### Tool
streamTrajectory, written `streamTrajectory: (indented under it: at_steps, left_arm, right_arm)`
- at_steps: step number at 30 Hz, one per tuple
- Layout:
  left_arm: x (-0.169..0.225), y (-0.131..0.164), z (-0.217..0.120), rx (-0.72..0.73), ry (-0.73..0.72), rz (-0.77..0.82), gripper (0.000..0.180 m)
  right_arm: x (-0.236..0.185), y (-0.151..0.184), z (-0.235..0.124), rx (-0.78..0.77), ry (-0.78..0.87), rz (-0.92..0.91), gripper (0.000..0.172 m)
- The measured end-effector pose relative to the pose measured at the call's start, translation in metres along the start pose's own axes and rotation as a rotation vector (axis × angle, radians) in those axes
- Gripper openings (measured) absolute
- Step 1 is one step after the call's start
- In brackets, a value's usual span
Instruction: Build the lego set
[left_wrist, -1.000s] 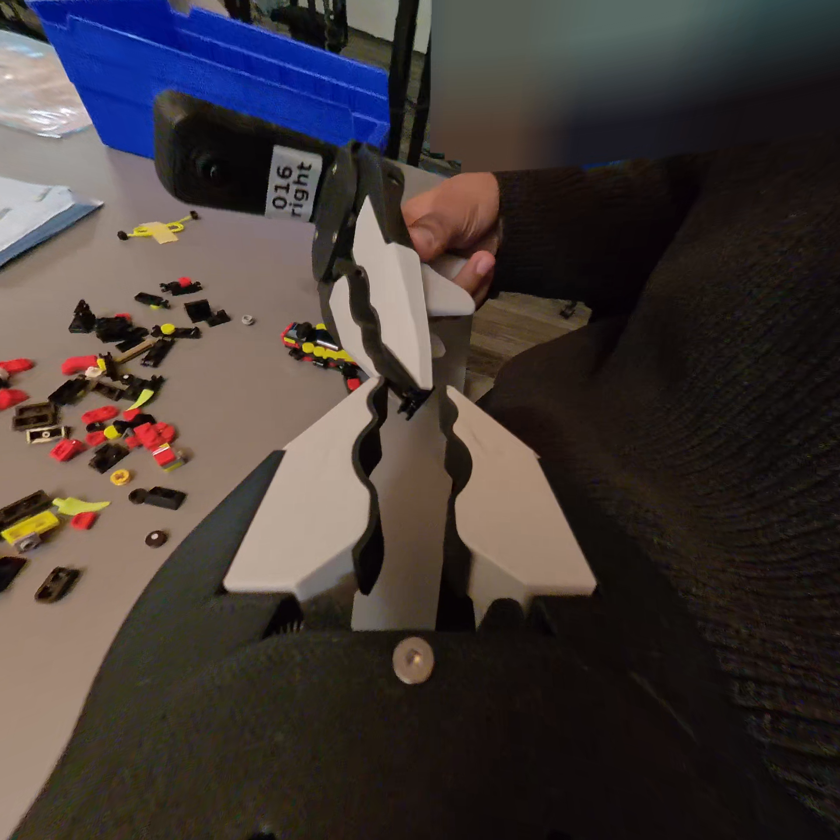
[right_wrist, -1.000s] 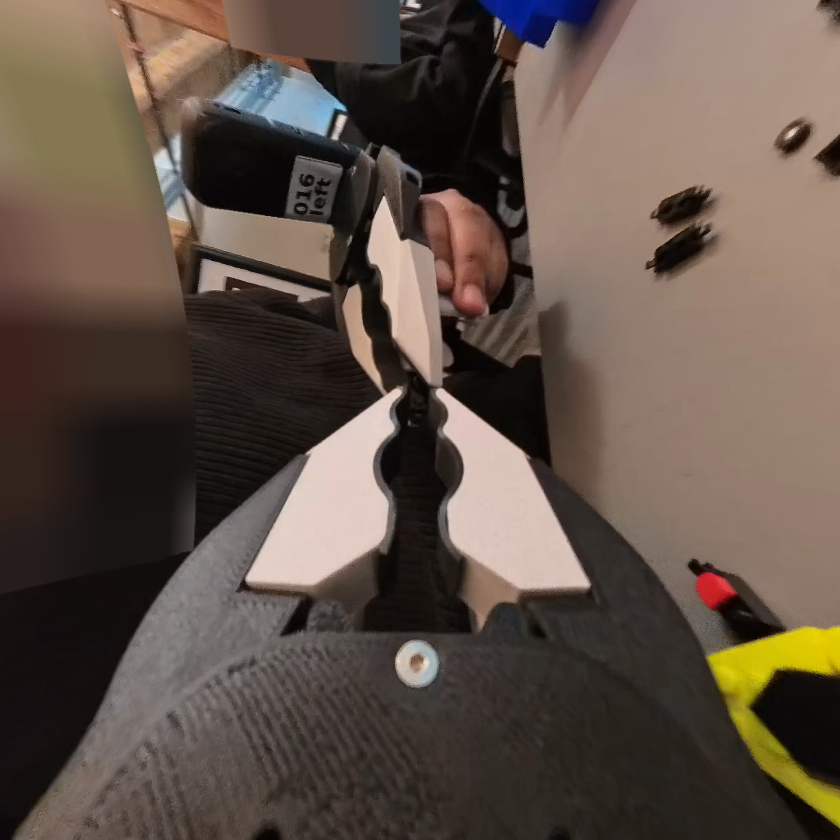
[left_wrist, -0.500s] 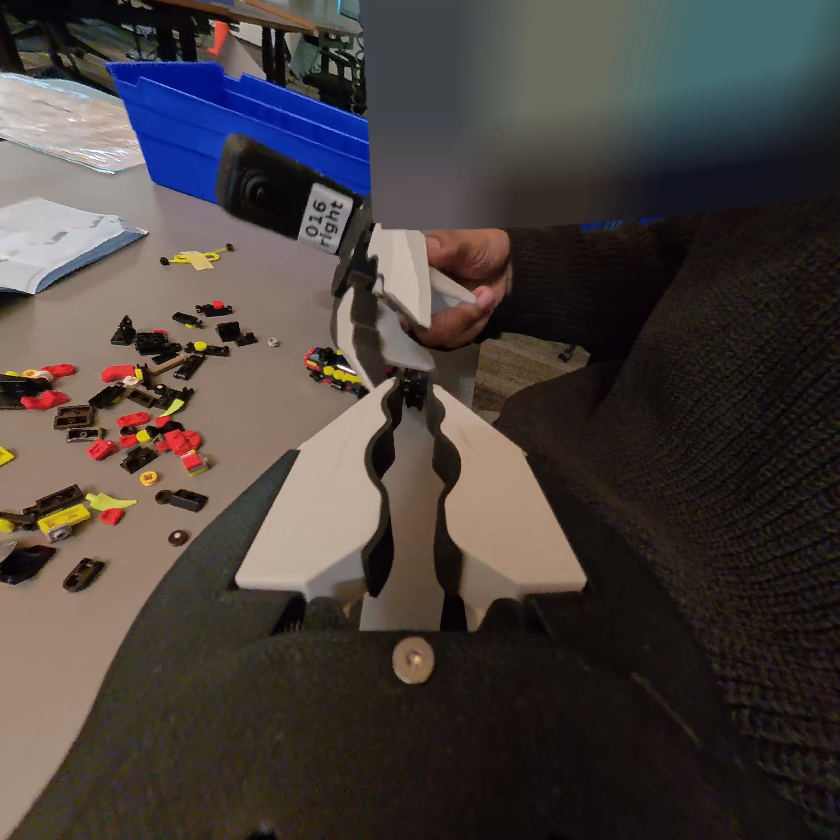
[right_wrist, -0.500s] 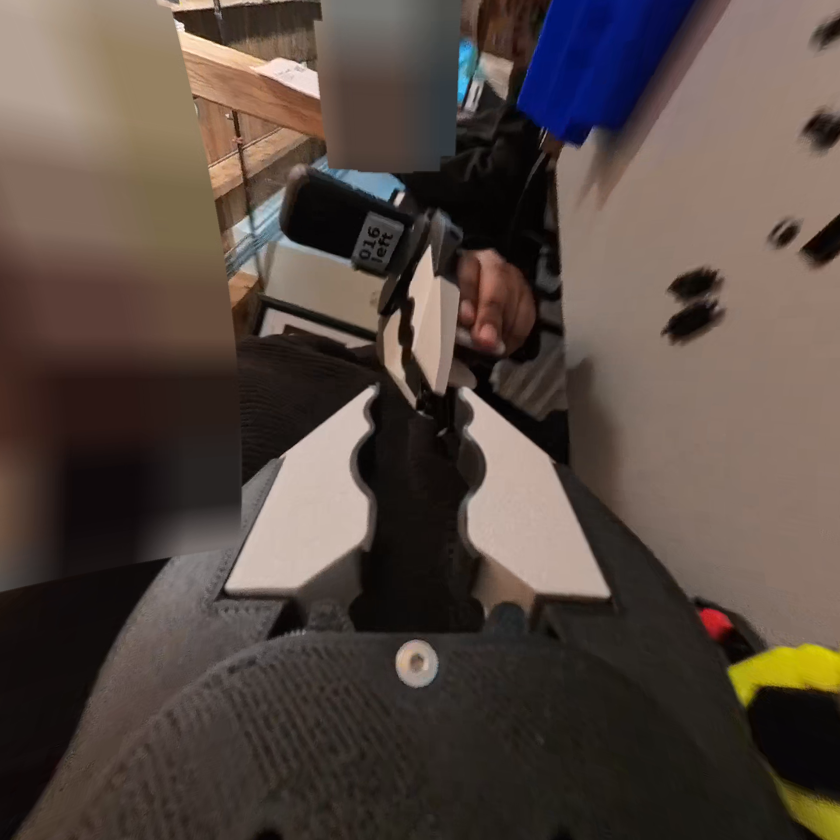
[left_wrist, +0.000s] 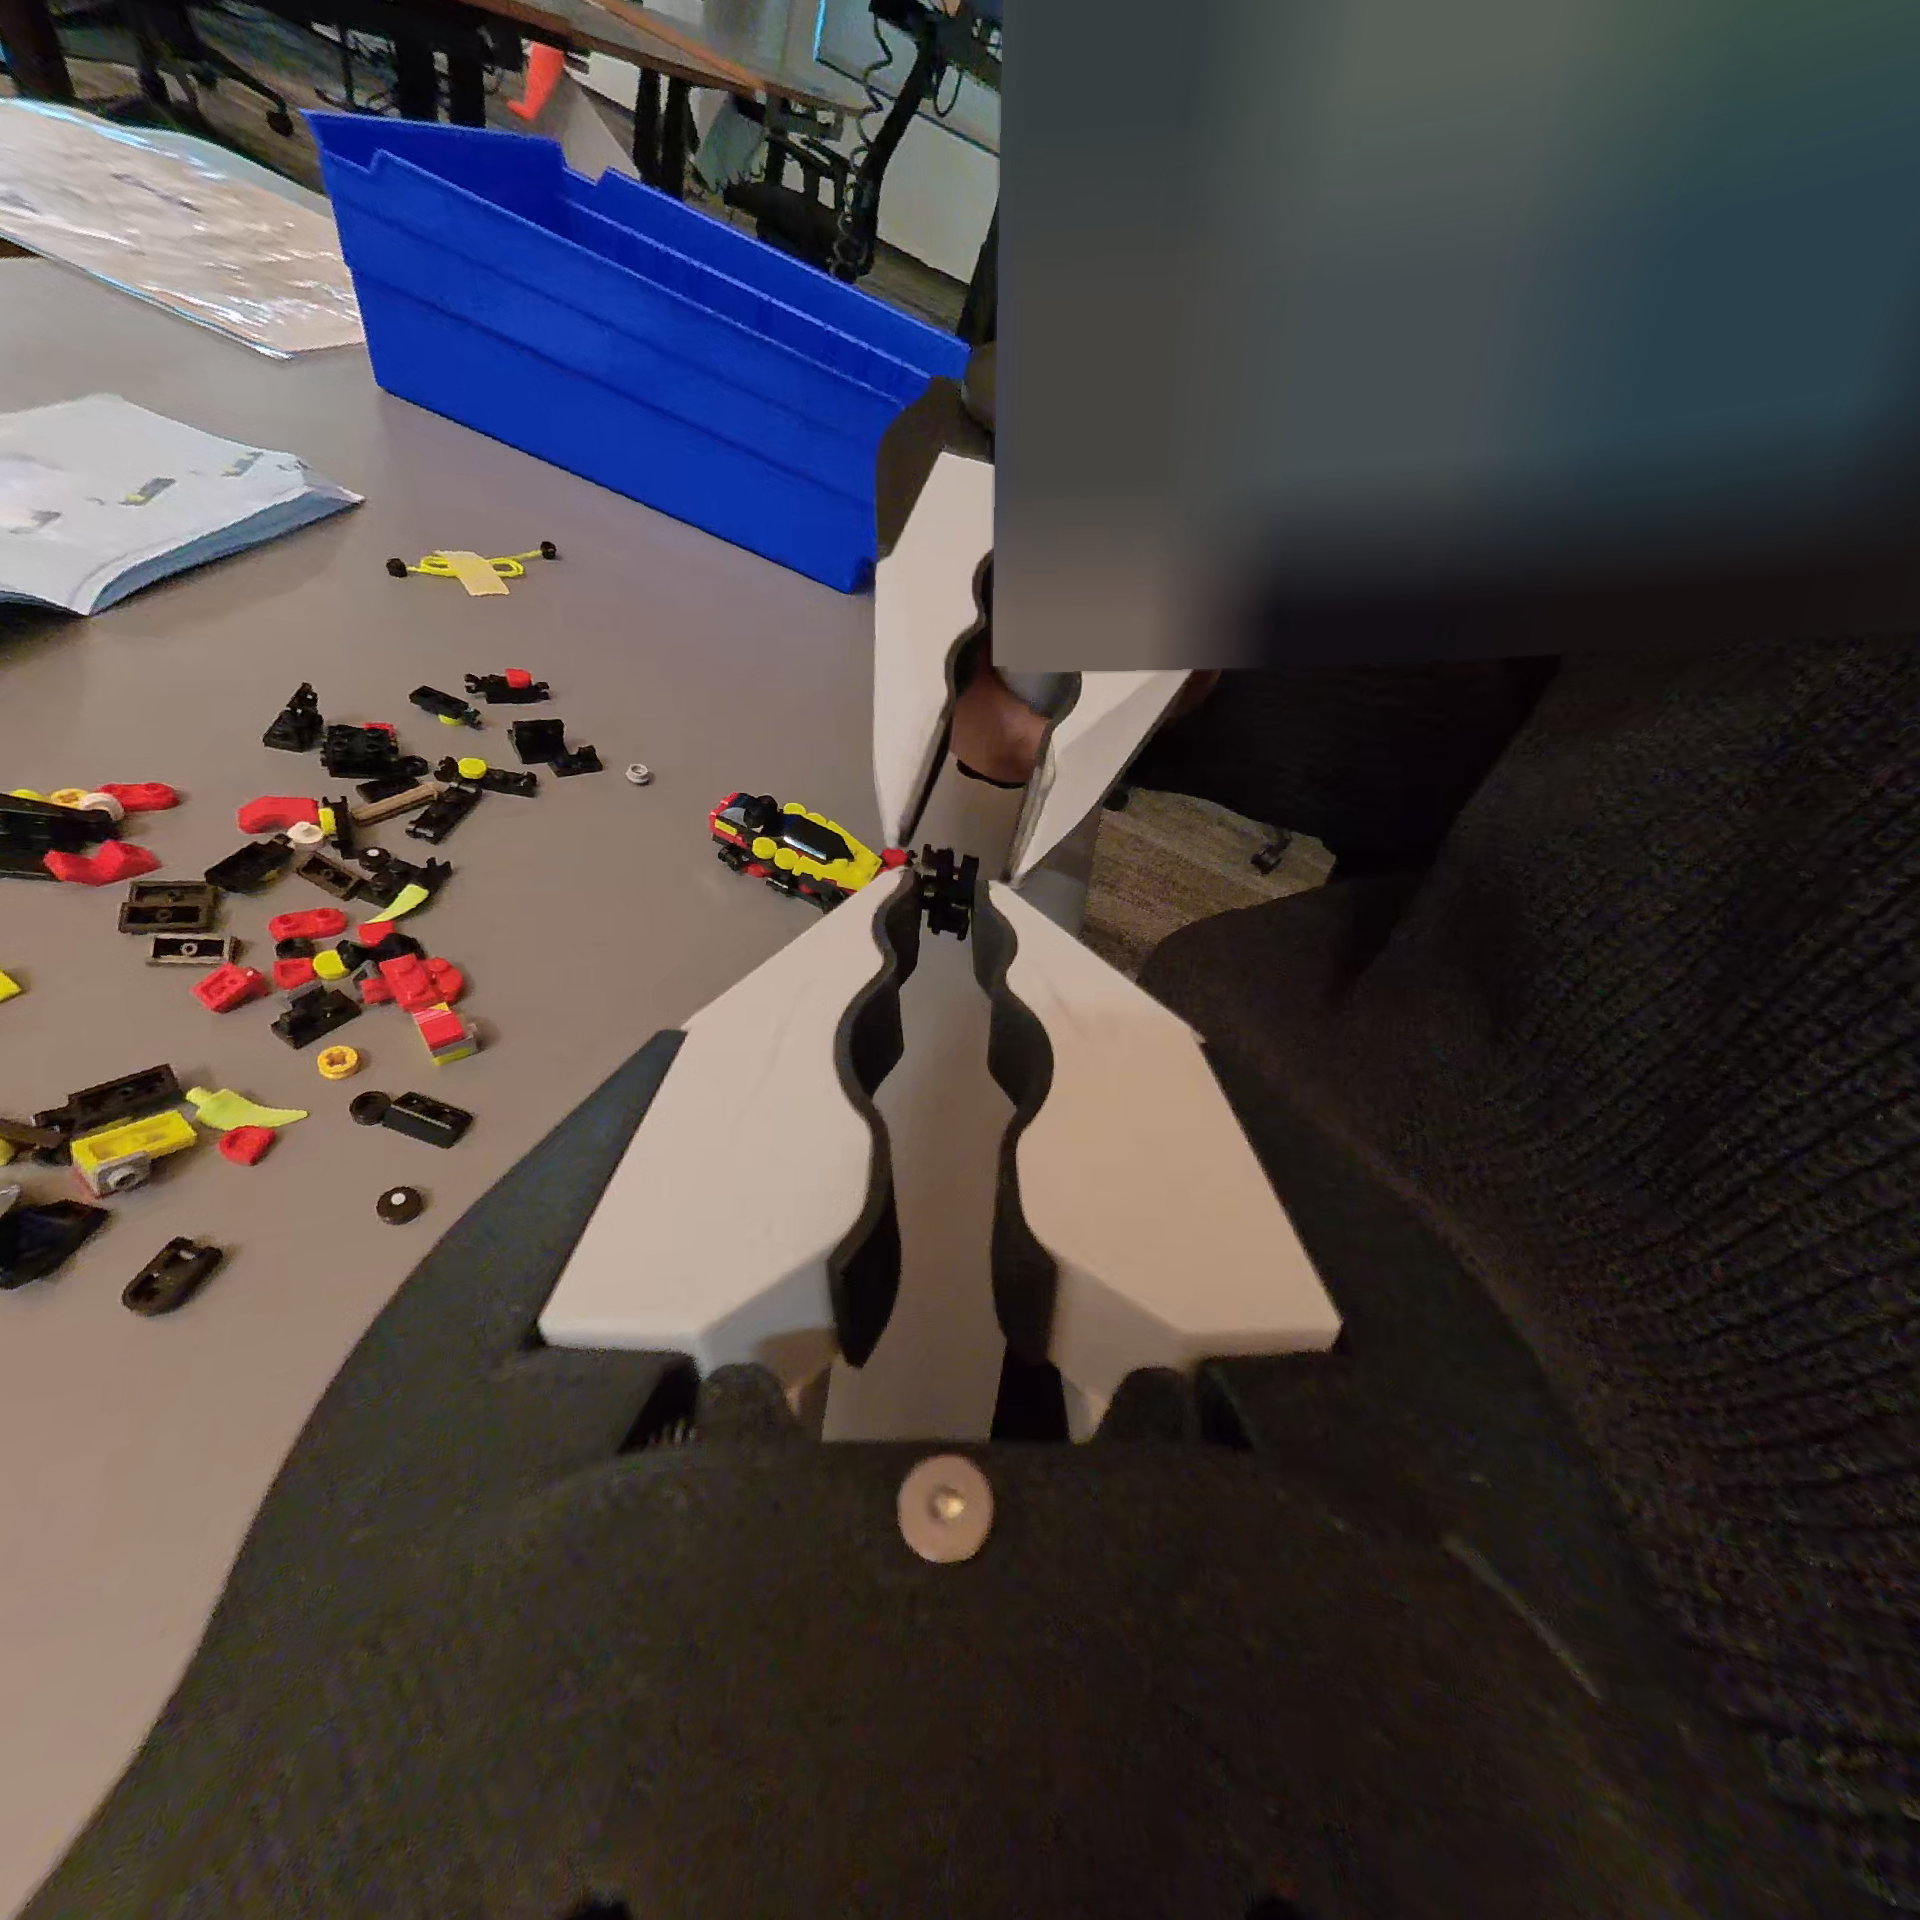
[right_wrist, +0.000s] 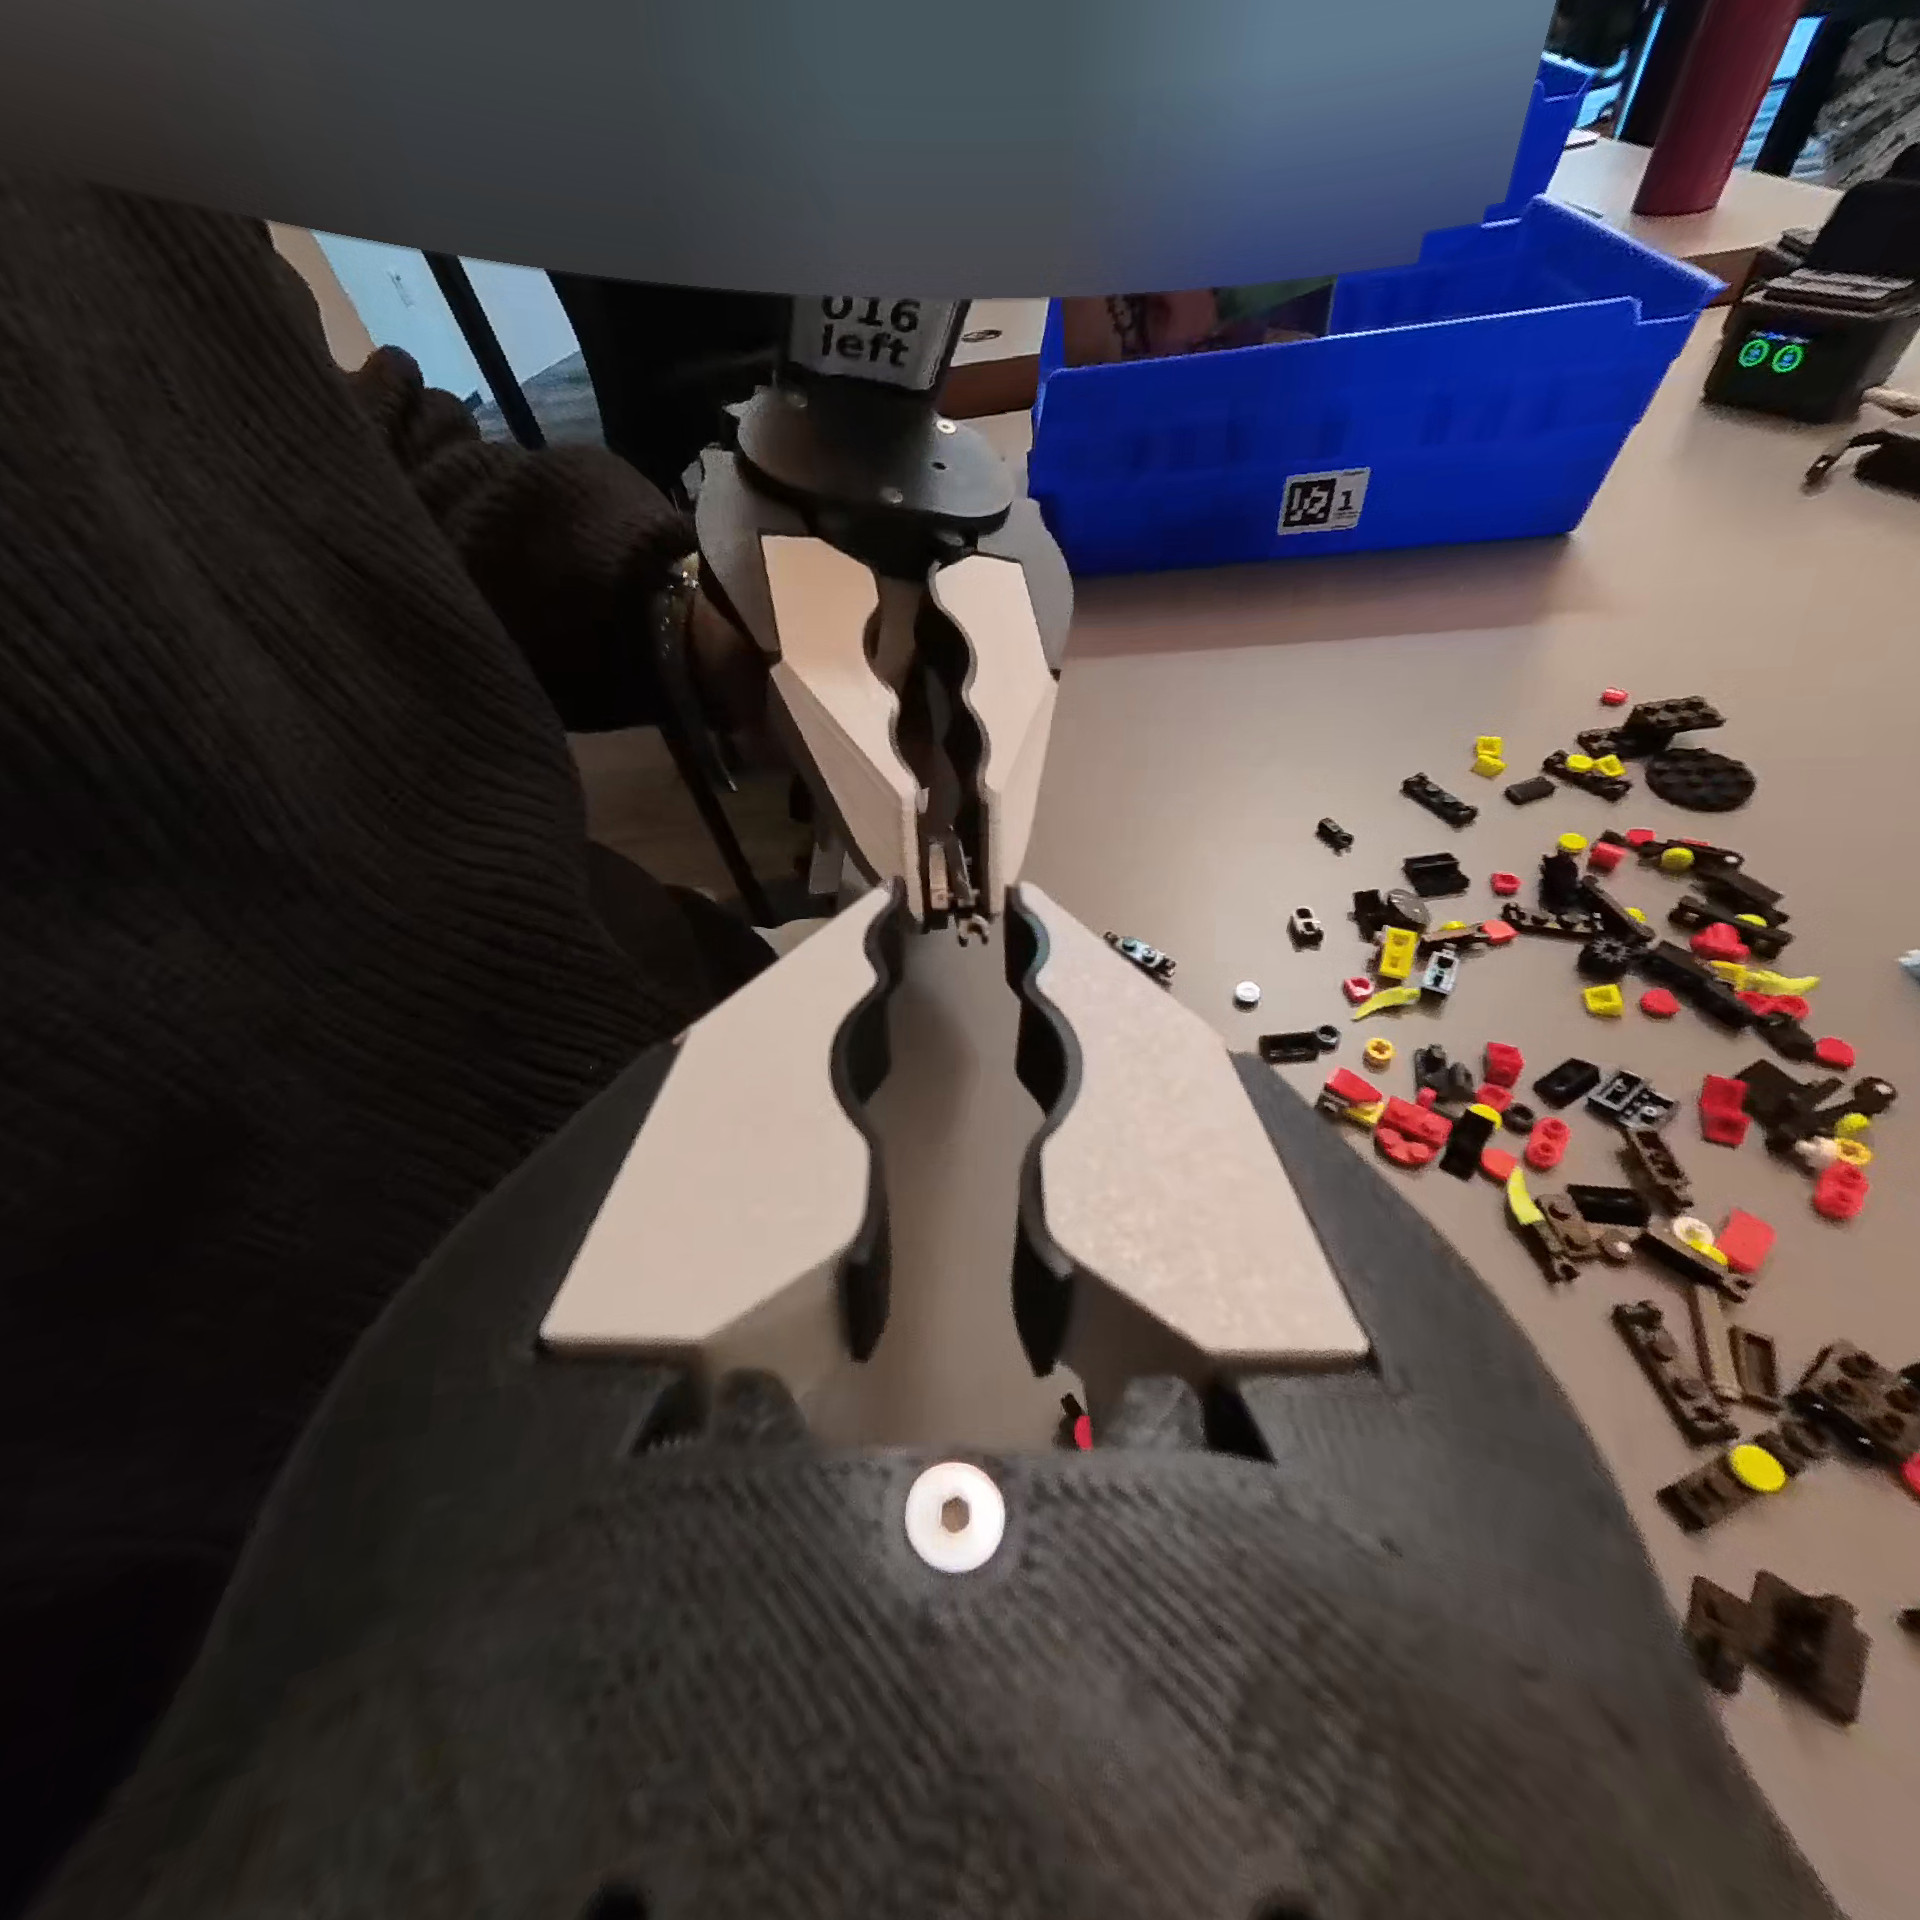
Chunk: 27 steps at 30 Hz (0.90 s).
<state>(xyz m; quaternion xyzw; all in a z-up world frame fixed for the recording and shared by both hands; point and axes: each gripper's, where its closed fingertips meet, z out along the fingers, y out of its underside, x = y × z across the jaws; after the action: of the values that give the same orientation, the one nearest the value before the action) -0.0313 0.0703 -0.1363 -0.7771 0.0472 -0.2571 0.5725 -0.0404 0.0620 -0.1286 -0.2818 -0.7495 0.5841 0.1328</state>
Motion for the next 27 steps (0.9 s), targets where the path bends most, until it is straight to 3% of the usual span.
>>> streamTrajectory:
  at_steps: [5,27]
  left_arm:
    - [0.0011,0.0005,0.0002,-0.002,0.009,-0.004,0.006]
    - [0.0083,0.0,-0.0014,0.004,0.045,0.048,0.005]
  right_arm:
    - [-0.0016,0.0001,0.0,-0.003,0.002,-0.028,0.006]
    - [-0.0089,-0.0022,0.0008,-0.006,-0.045,-0.022,0.005]
